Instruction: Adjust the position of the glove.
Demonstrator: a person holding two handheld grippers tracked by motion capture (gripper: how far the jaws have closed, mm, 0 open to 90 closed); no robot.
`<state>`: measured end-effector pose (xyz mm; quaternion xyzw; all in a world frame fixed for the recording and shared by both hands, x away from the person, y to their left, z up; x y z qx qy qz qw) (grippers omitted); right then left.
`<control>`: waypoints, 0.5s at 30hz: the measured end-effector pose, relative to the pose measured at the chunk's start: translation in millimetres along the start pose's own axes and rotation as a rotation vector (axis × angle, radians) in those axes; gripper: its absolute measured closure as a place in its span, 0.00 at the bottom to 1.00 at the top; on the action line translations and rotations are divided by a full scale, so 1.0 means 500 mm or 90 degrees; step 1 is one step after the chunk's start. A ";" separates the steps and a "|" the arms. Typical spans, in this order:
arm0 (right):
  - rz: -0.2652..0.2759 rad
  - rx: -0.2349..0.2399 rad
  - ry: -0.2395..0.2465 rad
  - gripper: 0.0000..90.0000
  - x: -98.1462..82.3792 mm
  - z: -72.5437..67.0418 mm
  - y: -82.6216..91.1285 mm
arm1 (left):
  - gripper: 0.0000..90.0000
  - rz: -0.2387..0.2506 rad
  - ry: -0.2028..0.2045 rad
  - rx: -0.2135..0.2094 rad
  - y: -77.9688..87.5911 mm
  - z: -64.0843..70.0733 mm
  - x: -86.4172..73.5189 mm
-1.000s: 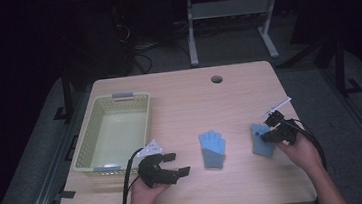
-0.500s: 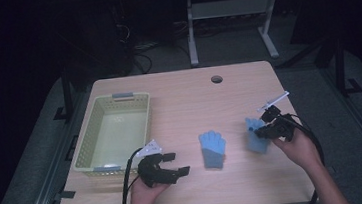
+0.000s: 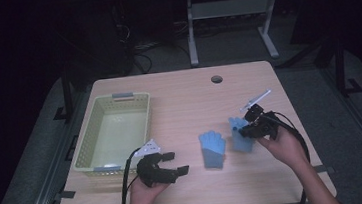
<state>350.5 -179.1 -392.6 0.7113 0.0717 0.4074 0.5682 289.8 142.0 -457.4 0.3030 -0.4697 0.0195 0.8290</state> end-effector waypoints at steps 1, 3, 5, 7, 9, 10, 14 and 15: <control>0.000 0.000 0.000 0.92 0.000 0.000 0.000 | 0.18 0.000 0.000 0.000 0.000 0.000 0.000; -0.003 0.006 0.010 0.92 0.016 -0.014 -0.006 | 0.18 -0.001 0.000 -0.001 0.000 -0.002 -0.001; -0.002 0.007 0.013 0.92 0.020 -0.018 -0.008 | 0.18 -0.001 -0.004 -0.001 0.000 -0.003 -0.001; 0.000 0.023 0.020 0.92 0.030 -0.031 -0.016 | 0.18 -0.001 -0.007 -0.002 0.000 0.000 0.000; -0.004 0.029 0.025 0.91 0.035 -0.040 -0.020 | 0.18 -0.001 -0.007 -0.003 0.000 0.001 0.000; -0.004 0.033 0.029 0.91 0.038 -0.045 -0.022 | 0.18 0.000 -0.007 -0.004 0.001 0.001 0.000; -0.003 0.043 0.040 0.91 0.047 -0.063 -0.029 | 0.18 0.008 -0.004 0.003 0.003 0.000 0.000; -0.004 0.044 0.042 0.91 0.050 -0.068 -0.031 | 0.18 0.011 -0.002 0.004 0.003 0.000 0.001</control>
Point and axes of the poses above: each handheld gripper's, and its own axes: y roughly backward along the jaws, x roughly out of its top, z roughly to its right, the point moved 2 cm from there along -y, roughly forward along the jaws, and after that the axes turned 1 degree about -x, right-handed, at the moved point
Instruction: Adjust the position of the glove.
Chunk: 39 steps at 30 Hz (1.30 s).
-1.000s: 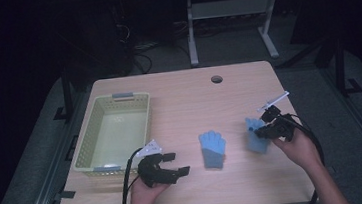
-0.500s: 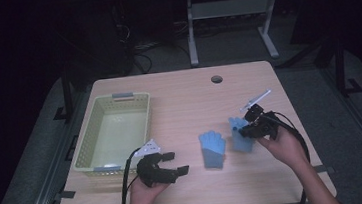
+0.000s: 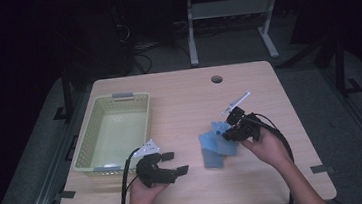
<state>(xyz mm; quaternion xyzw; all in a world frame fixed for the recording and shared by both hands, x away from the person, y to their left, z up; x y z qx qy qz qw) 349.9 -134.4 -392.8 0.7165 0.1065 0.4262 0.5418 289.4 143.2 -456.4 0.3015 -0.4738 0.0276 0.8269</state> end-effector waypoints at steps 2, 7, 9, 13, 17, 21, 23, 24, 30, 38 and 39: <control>0.000 0.005 0.006 0.91 0.006 -0.009 -0.005 | 0.18 0.001 0.000 0.001 0.002 0.000 0.001; -0.001 0.018 0.018 0.91 0.019 -0.026 -0.016 | 0.18 0.000 0.002 -0.001 0.002 -0.002 -0.001; -0.003 0.022 0.021 0.91 0.025 -0.031 -0.023 | 0.18 0.000 0.004 -0.002 0.001 -0.002 -0.001; -0.012 0.030 0.028 0.91 0.030 -0.041 -0.038 | 0.18 0.006 0.003 -0.004 0.004 -0.001 0.001; -0.020 0.036 0.028 0.91 0.032 -0.043 -0.051 | 0.18 0.005 0.006 -0.004 0.006 -0.004 0.000; -0.028 0.041 0.024 0.91 0.030 -0.045 -0.059 | 0.18 0.007 0.007 -0.006 0.005 -0.003 0.001; -0.029 0.044 0.024 0.91 0.028 -0.047 -0.062 | 0.18 0.007 0.006 -0.006 0.006 -0.002 0.001; -0.031 0.045 0.023 0.91 0.027 -0.047 -0.063 | 0.18 0.007 0.006 -0.007 0.006 -0.003 0.001; -0.038 0.049 0.020 0.91 0.026 -0.046 -0.074 | 0.18 0.004 0.011 -0.005 0.006 -0.005 0.000; -0.054 0.026 0.026 0.89 0.015 -0.046 -0.103 | 0.18 0.007 0.015 -0.007 0.007 -0.008 -0.001; -0.056 0.027 0.025 0.88 0.013 -0.044 -0.106 | 0.18 0.007 0.016 -0.007 0.008 -0.009 -0.001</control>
Point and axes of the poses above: each handheld gripper's, and its own axes: y roughly backward along the jaws, x roughly out of its top, z roughly to its right, the point moved 2 cm from there along -y, roughly forward along the jaws, and after that the axes turned 1 degree about -x, right-handed, at the moved point
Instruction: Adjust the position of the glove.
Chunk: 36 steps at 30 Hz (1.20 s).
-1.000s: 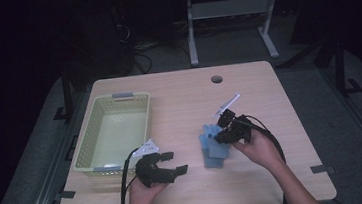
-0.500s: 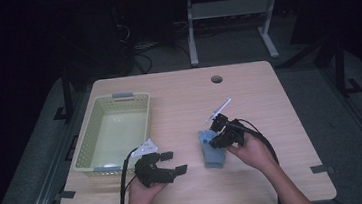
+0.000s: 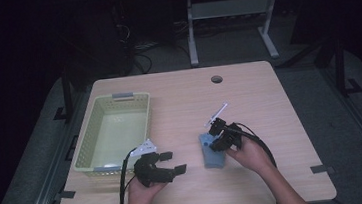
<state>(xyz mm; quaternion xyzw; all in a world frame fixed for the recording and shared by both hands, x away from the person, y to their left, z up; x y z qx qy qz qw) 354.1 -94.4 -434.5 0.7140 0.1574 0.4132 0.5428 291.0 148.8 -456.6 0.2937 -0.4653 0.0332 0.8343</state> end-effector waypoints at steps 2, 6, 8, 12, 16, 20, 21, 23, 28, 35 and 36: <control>0.000 0.000 -0.003 0.87 -0.002 0.001 -0.005 | 0.18 -0.002 -0.003 0.000 0.001 0.000 0.000; 0.000 0.004 -0.007 0.85 -0.005 0.002 -0.014 | 0.18 -0.005 -0.002 0.003 -0.001 -0.001 -0.001; 0.000 0.003 -0.010 0.83 -0.007 0.003 -0.019 | 0.18 -0.006 -0.001 0.002 -0.001 -0.002 -0.001; 0.005 0.001 -0.022 0.75 -0.010 0.009 -0.022 | 0.18 -0.005 -0.002 0.002 -0.001 -0.001 -0.001; 0.028 0.000 -0.026 0.73 -0.009 0.011 -0.011 | 0.18 -0.009 -0.001 0.001 -0.003 -0.002 -0.002; 0.046 -0.006 -0.036 0.79 -0.007 0.012 -0.006 | 0.18 -0.009 0.001 0.000 -0.003 0.000 -0.002; 0.048 -0.005 -0.038 0.82 -0.005 0.011 -0.008 | 0.18 -0.010 0.001 0.000 -0.003 0.001 -0.002; 0.047 -0.004 -0.038 0.85 -0.003 0.009 -0.012 | 0.18 -0.009 0.003 0.000 -0.004 0.001 -0.003; 0.030 -0.002 -0.036 0.88 -0.001 0.007 -0.036 | 0.18 -0.017 0.002 0.000 -0.007 -0.001 -0.005; 0.053 0.023 -0.056 0.80 -0.010 0.013 -0.031 | 0.19 -0.024 0.008 -0.003 -0.013 0.005 -0.004; 0.059 0.026 -0.063 0.77 -0.012 0.015 -0.026 | 0.19 -0.031 0.004 -0.004 -0.015 0.005 -0.005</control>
Point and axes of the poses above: each handheld gripper's, and its own axes: y roughly backward along the jaws, x roughly out of its top, z roughly to its right, the point moved 2 cm from there along -y, roughly forward along the jaws, and after that the axes turned 1 degree about -x, right-handed, at the moved point
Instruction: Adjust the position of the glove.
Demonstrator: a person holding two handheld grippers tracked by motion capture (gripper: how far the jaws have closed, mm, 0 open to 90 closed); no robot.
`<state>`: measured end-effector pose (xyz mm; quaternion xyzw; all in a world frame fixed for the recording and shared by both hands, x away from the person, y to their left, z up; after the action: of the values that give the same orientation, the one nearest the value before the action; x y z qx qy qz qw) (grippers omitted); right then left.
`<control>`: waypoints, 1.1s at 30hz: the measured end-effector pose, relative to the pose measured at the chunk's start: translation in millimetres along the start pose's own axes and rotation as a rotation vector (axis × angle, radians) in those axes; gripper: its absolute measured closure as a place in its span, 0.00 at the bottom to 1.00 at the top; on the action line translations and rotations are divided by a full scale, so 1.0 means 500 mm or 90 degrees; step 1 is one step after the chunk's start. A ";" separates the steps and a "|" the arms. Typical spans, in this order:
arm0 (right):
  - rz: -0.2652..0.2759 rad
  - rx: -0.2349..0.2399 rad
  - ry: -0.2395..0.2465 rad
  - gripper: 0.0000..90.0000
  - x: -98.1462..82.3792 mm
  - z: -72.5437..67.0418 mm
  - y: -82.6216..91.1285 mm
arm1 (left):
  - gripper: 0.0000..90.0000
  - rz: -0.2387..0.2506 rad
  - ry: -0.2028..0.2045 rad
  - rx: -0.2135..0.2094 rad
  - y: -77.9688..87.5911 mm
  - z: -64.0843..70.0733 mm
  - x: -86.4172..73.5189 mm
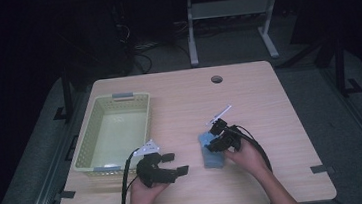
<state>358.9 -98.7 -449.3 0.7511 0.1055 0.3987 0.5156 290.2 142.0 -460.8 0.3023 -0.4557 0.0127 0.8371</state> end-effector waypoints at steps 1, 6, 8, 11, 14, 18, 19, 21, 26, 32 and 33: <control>0.006 0.006 -0.006 0.75 -0.002 0.002 0.005 | 0.20 -0.005 -0.005 -0.002 -0.003 0.001 0.000; 0.026 0.022 -0.042 0.64 -0.018 0.009 0.025 | 0.22 -0.020 -0.006 -0.002 -0.018 0.008 0.001; 0.033 0.020 -0.051 0.59 -0.025 0.011 0.032 | 0.22 -0.028 -0.002 -0.004 -0.026 0.008 0.004; 0.042 0.018 -0.067 0.52 -0.035 0.015 0.041 | 0.23 -0.034 0.006 -0.006 -0.035 0.008 0.009; 0.053 0.013 -0.091 0.46 -0.046 0.020 0.049 | 0.24 -0.035 0.023 -0.011 -0.042 0.006 0.018; 0.070 0.027 -0.117 0.43 -0.061 0.031 0.058 | 0.25 -0.035 0.032 -0.009 -0.048 0.007 0.038; 0.075 0.031 -0.125 0.42 -0.065 0.033 0.059 | 0.26 -0.031 0.037 -0.008 -0.050 0.009 0.043; 0.078 0.036 -0.133 0.41 -0.073 0.037 0.060 | 0.29 -0.030 0.040 -0.008 -0.051 0.011 0.048; 0.084 0.050 -0.161 0.40 -0.092 0.044 0.060 | 0.32 -0.024 0.078 -0.012 -0.071 0.011 0.066; 0.093 0.065 -0.181 0.41 -0.112 0.047 0.058 | 0.32 -0.053 0.131 -0.035 -0.100 0.009 0.073; 0.093 0.070 -0.184 0.42 -0.115 0.047 0.057 | 0.32 -0.061 0.136 -0.036 -0.104 0.010 0.075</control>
<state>330.5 -160.6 -456.4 0.8331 -0.0033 0.3169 0.4533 323.9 87.7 -455.6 0.2972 -0.3489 -0.0080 0.8887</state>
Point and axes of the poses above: each handheld gripper's, and its own axes: y roughly backward along the jaws, x roughly out of its top, z roughly to its right, the point moved 2 cm from there along -y, roughly forward along the jaws, and after that the axes turned 1 degree about -x, right-handed, at the moved point
